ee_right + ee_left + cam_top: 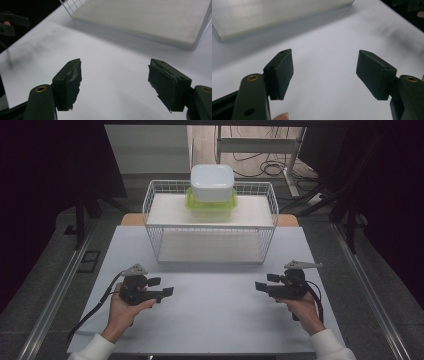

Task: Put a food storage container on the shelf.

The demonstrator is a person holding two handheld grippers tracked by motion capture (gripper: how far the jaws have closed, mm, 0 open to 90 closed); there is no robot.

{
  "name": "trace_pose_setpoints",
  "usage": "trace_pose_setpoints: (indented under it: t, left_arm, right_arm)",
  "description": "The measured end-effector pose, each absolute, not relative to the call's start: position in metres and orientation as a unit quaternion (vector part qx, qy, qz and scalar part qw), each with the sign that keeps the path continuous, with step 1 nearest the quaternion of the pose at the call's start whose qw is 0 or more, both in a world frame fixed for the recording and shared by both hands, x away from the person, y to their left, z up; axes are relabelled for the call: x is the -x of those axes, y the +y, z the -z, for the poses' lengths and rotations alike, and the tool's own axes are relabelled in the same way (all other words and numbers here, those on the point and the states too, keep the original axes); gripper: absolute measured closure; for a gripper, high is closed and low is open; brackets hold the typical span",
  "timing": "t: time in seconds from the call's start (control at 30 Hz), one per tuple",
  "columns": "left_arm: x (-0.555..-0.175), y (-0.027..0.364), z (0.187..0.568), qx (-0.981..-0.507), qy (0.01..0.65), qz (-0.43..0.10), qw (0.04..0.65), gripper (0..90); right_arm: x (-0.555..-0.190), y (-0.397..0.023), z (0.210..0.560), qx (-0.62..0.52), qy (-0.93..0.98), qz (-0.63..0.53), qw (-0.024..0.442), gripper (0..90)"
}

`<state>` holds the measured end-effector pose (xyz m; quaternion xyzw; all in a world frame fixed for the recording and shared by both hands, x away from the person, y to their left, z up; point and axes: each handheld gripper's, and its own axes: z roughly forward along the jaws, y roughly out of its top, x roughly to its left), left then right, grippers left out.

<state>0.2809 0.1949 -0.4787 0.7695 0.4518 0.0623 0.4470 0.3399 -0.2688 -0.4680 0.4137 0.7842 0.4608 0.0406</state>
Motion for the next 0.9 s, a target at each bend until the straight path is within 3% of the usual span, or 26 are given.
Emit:
trace_pose_setpoints:
  t: [0.9]
  left_arm:
    - [-0.287,0.186,0.491,-0.781,0.454,-0.052,0.426,28.5]
  right_arm:
    - [-0.339,-0.266,0.479,-0.402,0.800,-0.441,0.061,24.8]
